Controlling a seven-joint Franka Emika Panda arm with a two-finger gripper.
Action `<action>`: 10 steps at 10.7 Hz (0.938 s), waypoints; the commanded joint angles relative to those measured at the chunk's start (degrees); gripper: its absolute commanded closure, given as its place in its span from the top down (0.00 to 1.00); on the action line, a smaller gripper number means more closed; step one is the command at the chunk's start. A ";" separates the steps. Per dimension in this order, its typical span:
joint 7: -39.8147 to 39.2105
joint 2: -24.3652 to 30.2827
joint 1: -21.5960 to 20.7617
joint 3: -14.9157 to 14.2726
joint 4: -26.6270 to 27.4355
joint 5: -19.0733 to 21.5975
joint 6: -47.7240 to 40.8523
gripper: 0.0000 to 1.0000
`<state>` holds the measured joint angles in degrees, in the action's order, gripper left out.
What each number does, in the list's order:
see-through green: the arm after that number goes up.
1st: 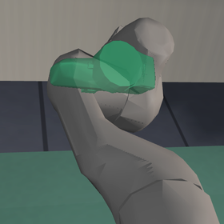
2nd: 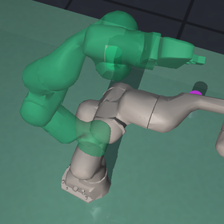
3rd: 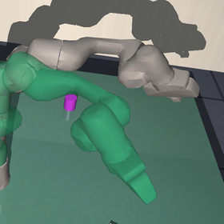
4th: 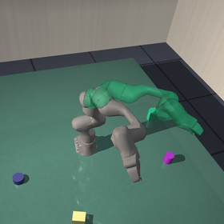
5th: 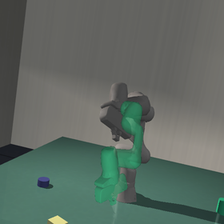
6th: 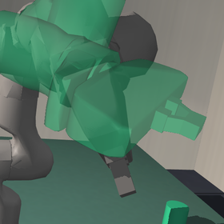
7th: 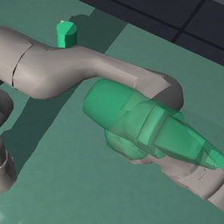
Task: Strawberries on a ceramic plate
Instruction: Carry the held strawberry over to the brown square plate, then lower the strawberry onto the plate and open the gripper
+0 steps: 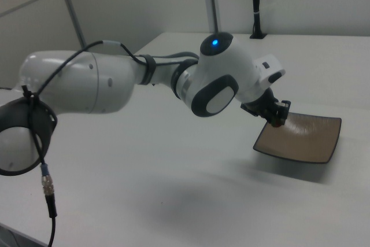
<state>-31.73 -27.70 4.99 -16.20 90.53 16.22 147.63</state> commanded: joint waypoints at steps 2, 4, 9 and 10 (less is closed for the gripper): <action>-1.40 -7.96 -0.25 1.52 -3.43 1.27 9.67 0.12; -1.40 -9.73 -0.25 2.48 -3.43 1.27 13.90 0.14; -1.40 -10.27 -0.34 2.57 -3.34 1.01 14.00 0.96; -1.49 -10.09 -0.34 2.49 -3.34 0.75 13.92 1.00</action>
<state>-31.73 -37.96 4.93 -13.60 87.47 16.22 160.85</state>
